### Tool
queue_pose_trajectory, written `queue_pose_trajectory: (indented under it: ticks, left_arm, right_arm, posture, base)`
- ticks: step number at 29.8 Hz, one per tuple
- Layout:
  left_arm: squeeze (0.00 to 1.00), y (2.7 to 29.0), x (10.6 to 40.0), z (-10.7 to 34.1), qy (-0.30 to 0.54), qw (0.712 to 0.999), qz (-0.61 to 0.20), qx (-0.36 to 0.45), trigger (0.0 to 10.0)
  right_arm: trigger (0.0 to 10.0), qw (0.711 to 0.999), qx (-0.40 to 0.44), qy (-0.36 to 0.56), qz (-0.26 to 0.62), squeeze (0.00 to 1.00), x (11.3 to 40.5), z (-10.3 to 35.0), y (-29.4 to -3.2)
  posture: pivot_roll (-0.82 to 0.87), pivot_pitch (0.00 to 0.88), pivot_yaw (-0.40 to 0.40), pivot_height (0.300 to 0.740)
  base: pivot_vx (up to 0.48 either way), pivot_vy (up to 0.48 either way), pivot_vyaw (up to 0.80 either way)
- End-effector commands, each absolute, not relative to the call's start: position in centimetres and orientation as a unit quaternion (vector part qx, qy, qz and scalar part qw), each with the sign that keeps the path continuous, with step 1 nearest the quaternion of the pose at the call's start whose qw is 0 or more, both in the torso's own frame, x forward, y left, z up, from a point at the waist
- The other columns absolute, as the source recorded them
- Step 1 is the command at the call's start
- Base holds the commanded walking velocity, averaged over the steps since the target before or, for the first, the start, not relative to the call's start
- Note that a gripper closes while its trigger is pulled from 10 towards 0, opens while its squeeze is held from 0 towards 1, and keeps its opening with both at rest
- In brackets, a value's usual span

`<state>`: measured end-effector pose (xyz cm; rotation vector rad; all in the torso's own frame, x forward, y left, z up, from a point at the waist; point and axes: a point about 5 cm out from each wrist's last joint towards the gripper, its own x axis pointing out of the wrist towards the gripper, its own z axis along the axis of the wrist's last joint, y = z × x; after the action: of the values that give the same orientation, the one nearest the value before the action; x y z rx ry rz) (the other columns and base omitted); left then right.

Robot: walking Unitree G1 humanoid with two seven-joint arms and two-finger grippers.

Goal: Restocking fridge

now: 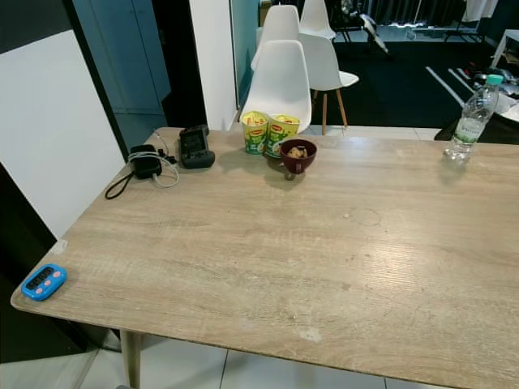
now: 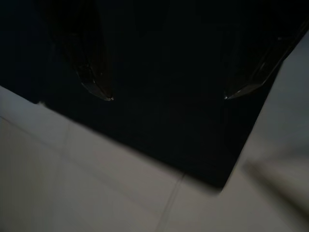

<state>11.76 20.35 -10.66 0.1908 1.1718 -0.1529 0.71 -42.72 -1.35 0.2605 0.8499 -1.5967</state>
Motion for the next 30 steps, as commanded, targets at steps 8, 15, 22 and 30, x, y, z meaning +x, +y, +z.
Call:
queue_pose_trajectory:
  ticks: [8, 15, 22, 30]
  left_arm:
    - [0.0, 21.6, 11.7, -10.5, 0.555, 0.824, -0.061, 0.096, 10.0]
    - [0.0, 21.8, 12.0, -10.4, 0.553, 0.825, -0.061, 0.098, 10.0]
    - [0.0, 21.9, 12.1, -10.3, 0.552, 0.826, -0.061, 0.098, 10.0]
    - [0.0, 21.8, 12.1, -10.3, 0.551, 0.826, -0.062, 0.096, 10.0]
  right_arm:
    - [10.0, 0.59, 0.002, 0.202, -0.781, 0.0, 1.5, 7.5, -49.3]
    - [10.0, 0.73, 0.129, -0.146, -0.655, 0.0, 9.4, 16.6, -51.9]
    - [10.0, 0.897, 0.209, -0.337, -0.196, 0.0, 19.3, 22.6, -46.8]
    - [10.0, 0.942, 0.159, -0.211, 0.209, 0.0, 24.0, 20.1, -35.5]
  posture:
    - [0.02, 0.0, 0.017, 0.74]
    - [0.03, 0.0, 0.025, 0.74]
    - [0.02, 0.0, 0.022, 0.74]
    - [0.03, 0.0, 0.017, 0.74]
  base:
    - [0.0, 0.0, 0.0]
    - [0.0, 0.0, 0.0]
    - [0.0, 0.0, 0.0]
    - [0.0, 0.0, 0.0]
